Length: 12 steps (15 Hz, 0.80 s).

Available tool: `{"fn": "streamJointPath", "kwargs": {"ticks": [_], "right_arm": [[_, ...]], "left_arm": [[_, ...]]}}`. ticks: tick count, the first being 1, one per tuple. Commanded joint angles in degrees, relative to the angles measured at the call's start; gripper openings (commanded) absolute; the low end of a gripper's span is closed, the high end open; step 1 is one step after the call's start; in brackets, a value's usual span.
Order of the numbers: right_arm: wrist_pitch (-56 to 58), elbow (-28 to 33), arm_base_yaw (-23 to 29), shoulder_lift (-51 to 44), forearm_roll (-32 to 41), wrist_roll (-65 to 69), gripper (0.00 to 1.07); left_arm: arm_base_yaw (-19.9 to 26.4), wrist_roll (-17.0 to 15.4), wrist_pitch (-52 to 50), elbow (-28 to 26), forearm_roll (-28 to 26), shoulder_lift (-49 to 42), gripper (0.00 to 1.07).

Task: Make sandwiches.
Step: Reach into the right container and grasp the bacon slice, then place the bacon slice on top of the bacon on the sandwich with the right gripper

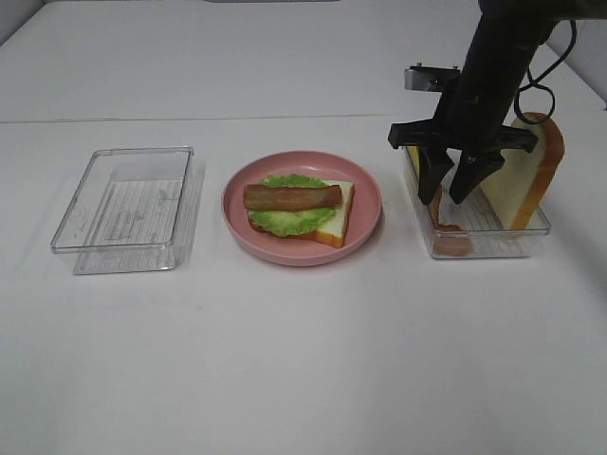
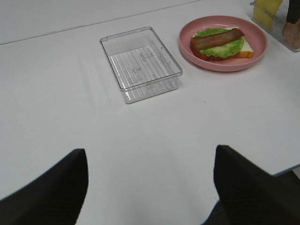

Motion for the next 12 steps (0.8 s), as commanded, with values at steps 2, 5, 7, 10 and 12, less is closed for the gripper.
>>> {"fn": "streamJointPath", "kwargs": {"ticks": [2,5,7,10,12], "right_arm": [[-0.23,-0.29,0.06,0.17,-0.40,0.86,0.19],[0.40,-0.29,0.06,0.06,0.92,0.29,0.00],[0.69,-0.40,0.06,-0.57,0.92,0.29,0.00],[1.09,-0.40,0.06,-3.90,1.03,0.29,0.00],[2.18,-0.40,0.06,-7.51,1.66,0.29,0.00]], "left_arm": [[0.06,0.11,-0.69,0.29,-0.17,-1.32,0.72],[0.06,0.11,-0.69,0.29,-0.17,-1.32,0.72],[0.06,0.11,-0.69,0.29,-0.17,-1.32,0.72],[0.06,0.11,-0.69,0.29,-0.17,-1.32,0.72],[0.06,0.11,-0.69,0.29,-0.17,-1.32,0.72]]}}
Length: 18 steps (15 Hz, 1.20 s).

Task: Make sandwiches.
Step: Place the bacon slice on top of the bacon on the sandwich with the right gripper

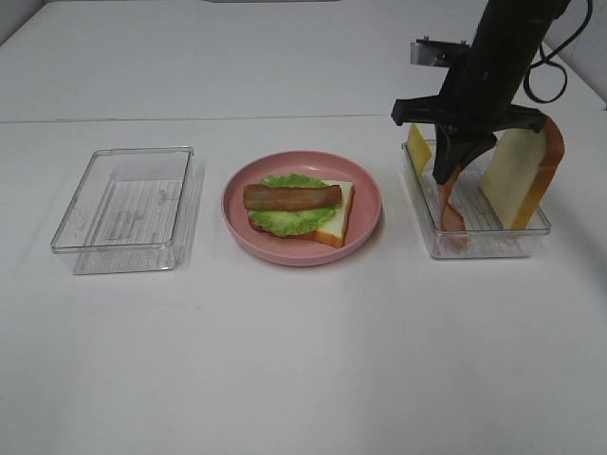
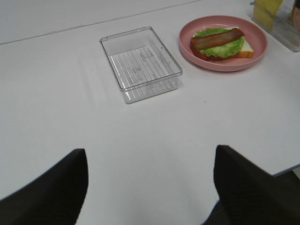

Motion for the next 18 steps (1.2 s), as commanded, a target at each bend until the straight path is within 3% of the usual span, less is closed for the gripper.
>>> {"fn": "streamJointPath", "kwargs": {"ticks": [1,4,5,6,8,9,14,18], "right_arm": [[1.55,-0.40,0.06,-4.07,1.49,0.06,0.00],[1.78,-0.40,0.06,-9.05,6.82,-2.01,0.00],[1.72,-0.40,0.06,-11.17,14.84,-5.79,0.00],[1.72,-0.40,0.06,-11.17,14.84,-5.79,0.00],[0.29,-0.34,0.23,-10.94,25.90,-10.89,0.00],[-3.72,-0.34,1.89,-9.28,31.97,-13.69,0.00],[-15.76,-0.34,9.34,-1.32,38.73,-14.27,0.00],[-20.05,-0.34,10.83,4.93,50.53,-18.91,0.00]], "left_arm": [[0.06,0.11,-0.69,0.29,-0.17,-1.32,0.72],[0.06,0.11,-0.69,0.29,-0.17,-1.32,0.72],[0.06,0.11,-0.69,0.29,-0.17,-1.32,0.72],[0.06,0.11,-0.69,0.29,-0.17,-1.32,0.72],[0.06,0.11,-0.69,0.29,-0.17,-1.32,0.72],[0.06,0.11,-0.69,0.29,-0.17,-1.32,0.72],[0.06,0.11,-0.69,0.29,-0.17,-1.32,0.72],[0.06,0.11,-0.69,0.29,-0.17,-1.32,0.72]]}}
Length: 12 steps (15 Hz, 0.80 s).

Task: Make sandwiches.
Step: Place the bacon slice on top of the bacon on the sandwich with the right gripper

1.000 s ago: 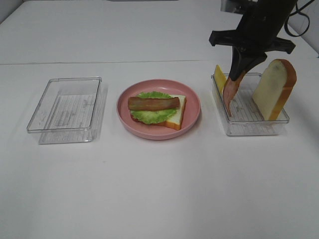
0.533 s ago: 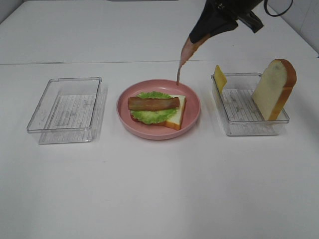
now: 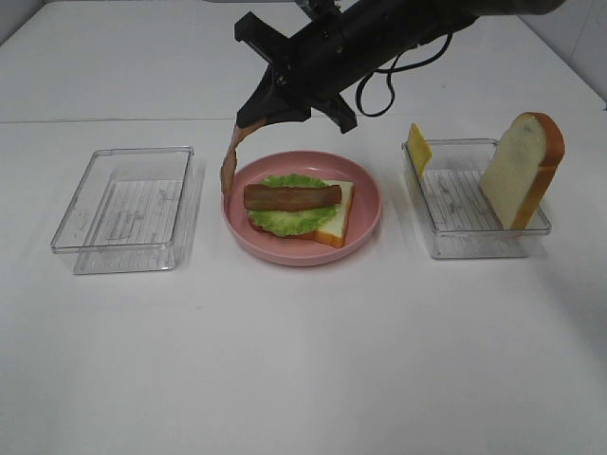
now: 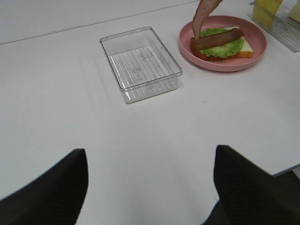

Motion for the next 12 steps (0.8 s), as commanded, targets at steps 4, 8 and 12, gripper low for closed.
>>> {"fn": "streamJointPath", "kwargs": {"ticks": [4,8,12], "right_arm": [[-1.60,-0.06,-0.23,2.98,-5.44,1.83,0.00],[-2.12,-0.11,-0.23,1.89,-21.54,12.89,0.00],[-3.09,-0.11,-0.23,1.09,-29.91,16.73,0.00]], "left_arm": [[0.06,0.11,-0.69,0.29,-0.17,-1.26,0.72],[0.06,0.11,-0.69,0.29,-0.17,-1.26,0.72],[0.06,0.11,-0.69,0.29,-0.17,-1.26,0.72]]}}
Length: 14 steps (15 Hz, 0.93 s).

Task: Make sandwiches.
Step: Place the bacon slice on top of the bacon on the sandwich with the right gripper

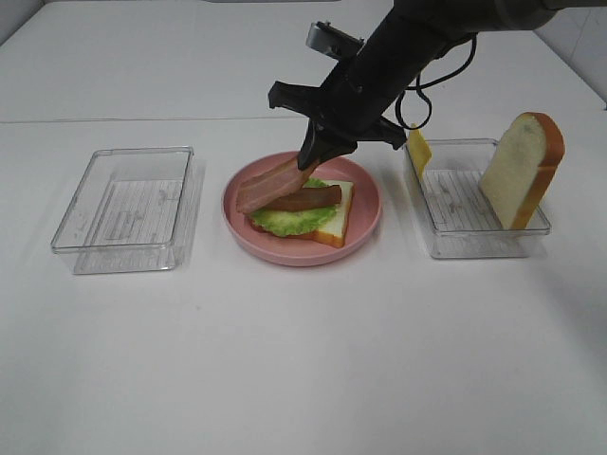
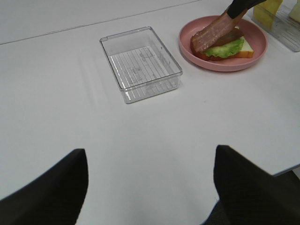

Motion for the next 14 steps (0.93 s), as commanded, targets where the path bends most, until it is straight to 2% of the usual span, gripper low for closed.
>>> {"fn": "streamJointPath", "kwargs": {"ticks": [1,4,5,6,7,9,11,14], "right_arm": [[-0.74,-0.11,-0.23,-0.52,-3.55,2.06,0.00],[-0.69,-0.06,-0.23,-0.52,-5.39,2.35,0.00],[-0.57,-0.06,-0.23,-0.52,-5.39,2.35,0.11],[-0.57,-0.06,-0.23,-0.52,-5.39,2.35,0.11],[-0.57,-0.06,-0.23,-0.52,-5.39,2.35,0.38],[-0.57,-0.06,-0.23,-0.52,-5.39,2.35,0.60],[-0.34,-0.11,-0.23,-0.57,-5.44,2.23,0.67],[0.11,-0.11,-0.23,-2.98,-7.96,2.06,0.70]], "left_arm": [[0.06,0.11,-0.69,0.29,-0.17,-1.26,0.72],[0.06,0.11,-0.69,0.29,-0.17,-1.26,0.72],[0.06,0.11,-0.69,0.29,-0.17,-1.26,0.72],[0.06,0.11,-0.69,0.29,-0.17,-1.26,0.72],[0.06,0.11,-0.69,0.29,-0.17,-1.26,0.72],[0.06,0.11,-0.69,0.29,-0.17,-1.26,0.72],[0.06,0.11,-0.69,0.29,-0.17,-1.26,0.72],[0.06,0.11,-0.69,0.29,-0.17,-1.26,0.72]]}}
